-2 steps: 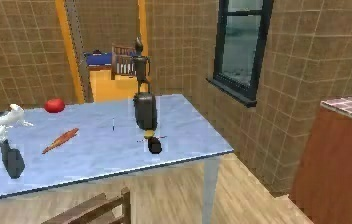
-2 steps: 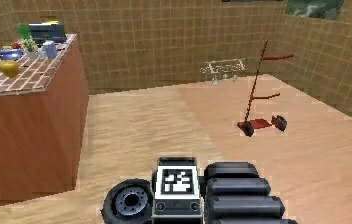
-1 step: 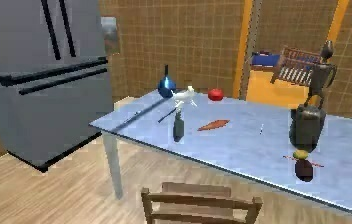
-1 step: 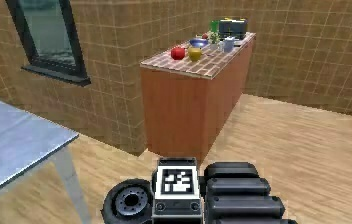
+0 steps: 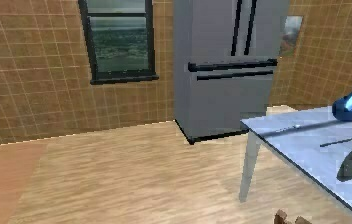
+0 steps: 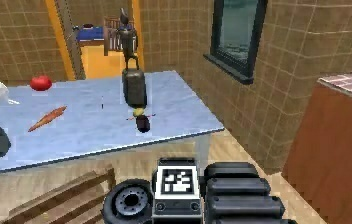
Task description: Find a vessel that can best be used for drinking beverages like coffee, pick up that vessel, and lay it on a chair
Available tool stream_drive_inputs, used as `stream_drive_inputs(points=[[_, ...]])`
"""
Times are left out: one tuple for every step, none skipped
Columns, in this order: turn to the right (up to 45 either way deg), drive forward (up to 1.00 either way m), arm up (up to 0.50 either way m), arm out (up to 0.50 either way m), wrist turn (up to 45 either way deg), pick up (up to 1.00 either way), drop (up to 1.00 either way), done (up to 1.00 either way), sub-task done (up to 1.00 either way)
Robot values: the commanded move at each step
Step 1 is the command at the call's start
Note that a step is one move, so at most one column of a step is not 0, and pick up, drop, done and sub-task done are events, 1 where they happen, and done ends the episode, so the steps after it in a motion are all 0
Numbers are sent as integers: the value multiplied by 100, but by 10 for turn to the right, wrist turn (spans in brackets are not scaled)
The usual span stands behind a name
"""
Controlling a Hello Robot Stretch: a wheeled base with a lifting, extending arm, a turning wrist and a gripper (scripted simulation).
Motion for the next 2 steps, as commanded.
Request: stream_drive_inputs(points=[[120,0,0,0,0,0,0,0,0],[0,40,0,0,0,0,0,0,0]])
